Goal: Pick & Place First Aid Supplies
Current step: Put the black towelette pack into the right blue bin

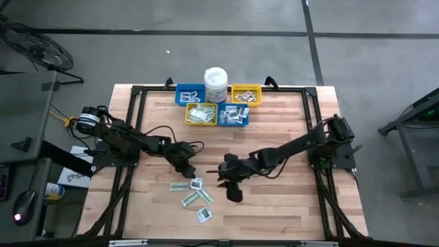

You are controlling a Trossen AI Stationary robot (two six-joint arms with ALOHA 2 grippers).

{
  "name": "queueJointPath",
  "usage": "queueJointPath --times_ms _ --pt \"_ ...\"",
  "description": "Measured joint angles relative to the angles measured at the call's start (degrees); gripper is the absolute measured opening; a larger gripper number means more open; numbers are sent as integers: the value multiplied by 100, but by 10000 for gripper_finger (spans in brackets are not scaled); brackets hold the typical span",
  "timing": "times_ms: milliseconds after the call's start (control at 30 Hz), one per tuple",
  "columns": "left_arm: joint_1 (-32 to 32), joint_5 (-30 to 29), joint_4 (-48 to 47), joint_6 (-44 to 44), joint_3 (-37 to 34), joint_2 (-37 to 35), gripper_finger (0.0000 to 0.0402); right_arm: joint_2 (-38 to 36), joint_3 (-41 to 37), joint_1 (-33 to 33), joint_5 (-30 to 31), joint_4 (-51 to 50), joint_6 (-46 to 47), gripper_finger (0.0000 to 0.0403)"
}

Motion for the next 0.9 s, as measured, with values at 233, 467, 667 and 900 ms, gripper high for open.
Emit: queueJointPath --times_ms 233,467,667,900 --pt "0 -5 -14 17 2 0 110 695 0 98 -119 1257 -39 9" --pt "-2 -16 -12 17 4 0 111 1116 9 -17 -119 1671 8 1" --pt "-2 -20 -12 15 4 0 111 1398 13 -158 -281 2353 -28 1" --pt "-4 -23 -16 15 4 0 111 1848 582 -294 -569 2542 -298 0"
